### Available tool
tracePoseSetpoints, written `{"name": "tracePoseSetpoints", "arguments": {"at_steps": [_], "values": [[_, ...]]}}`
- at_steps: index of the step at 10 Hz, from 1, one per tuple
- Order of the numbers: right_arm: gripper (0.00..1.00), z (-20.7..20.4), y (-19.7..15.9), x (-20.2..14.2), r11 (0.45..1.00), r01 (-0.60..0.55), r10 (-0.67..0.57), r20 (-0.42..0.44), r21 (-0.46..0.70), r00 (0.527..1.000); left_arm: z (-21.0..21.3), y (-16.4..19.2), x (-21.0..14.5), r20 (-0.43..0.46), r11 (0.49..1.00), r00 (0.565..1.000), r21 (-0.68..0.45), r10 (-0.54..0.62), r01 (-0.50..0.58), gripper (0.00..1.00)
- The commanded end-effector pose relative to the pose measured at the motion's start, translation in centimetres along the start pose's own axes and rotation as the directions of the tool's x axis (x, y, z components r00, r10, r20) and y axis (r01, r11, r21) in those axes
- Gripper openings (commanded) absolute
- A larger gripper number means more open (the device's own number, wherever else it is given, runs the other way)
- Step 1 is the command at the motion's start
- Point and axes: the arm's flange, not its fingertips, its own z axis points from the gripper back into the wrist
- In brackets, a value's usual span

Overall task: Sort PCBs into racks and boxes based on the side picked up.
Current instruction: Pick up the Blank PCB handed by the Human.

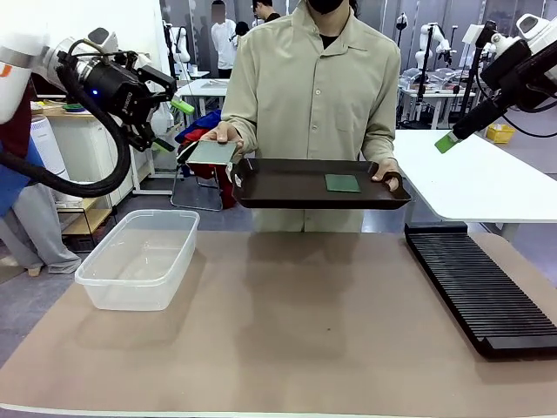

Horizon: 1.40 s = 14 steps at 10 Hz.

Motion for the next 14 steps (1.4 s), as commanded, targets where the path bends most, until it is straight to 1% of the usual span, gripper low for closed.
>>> {"name": "tracePoseSetpoints", "arguments": {"at_steps": [1,3,5,7,10,11,12,13,14], "values": [[1.0,0.0,0.0,-0.1,1.0,0.001,-0.001,0.007,0.013,1.0,-0.8,1.0,1.5,-0.011,0.996,0.999,-0.082,-0.033,0.032,1.0],[1.0,0.0,0.0,-0.1,1.0,0.001,-0.001,0.007,0.013,1.0,-2.6,2.3,2.0,-0.059,0.986,0.997,-0.161,-0.056,0.045,1.0],[1.0,0.0,0.0,-0.1,1.0,0.001,-0.001,0.007,0.013,1.0,-3.6,3.1,2.4,-0.08,0.981,0.996,-0.192,-0.038,0.022,1.0],[1.0,0.0,0.0,-0.1,1.0,0.001,-0.001,0.007,0.013,1.0,-4.0,3.5,2.9,-0.102,0.96,0.994,-0.279,-0.04,0.01,1.0],[1.0,0.0,0.0,-0.1,1.0,0.001,-0.001,0.007,0.013,1.0,-4.3,4.1,3.3,-0.114,0.947,0.993,-0.321,-0.035,-0.003,1.0],[1.0,0.0,0.0,-0.1,1.0,0.001,-0.001,0.007,0.013,1.0,-4.4,4.4,3.4,-0.119,0.941,0.992,-0.338,-0.044,0.002,0.69],[1.0,0.0,0.0,-0.1,1.0,0.001,-0.001,0.007,0.013,1.0,-4.3,4.6,3.3,-0.122,0.934,0.992,-0.356,-0.038,-0.007,0.43],[1.0,0.0,0.0,-0.1,1.0,0.001,-0.001,0.007,0.013,1.0,-4.3,4.7,3.4,-0.126,0.927,0.991,-0.375,-0.042,-0.009,0.13],[1.0,0.0,0.0,-0.1,1.0,0.001,-0.001,0.007,0.013,1.0,-4.3,4.8,3.4,-0.132,0.926,0.99,-0.377,-0.042,-0.01,0.0]]}}
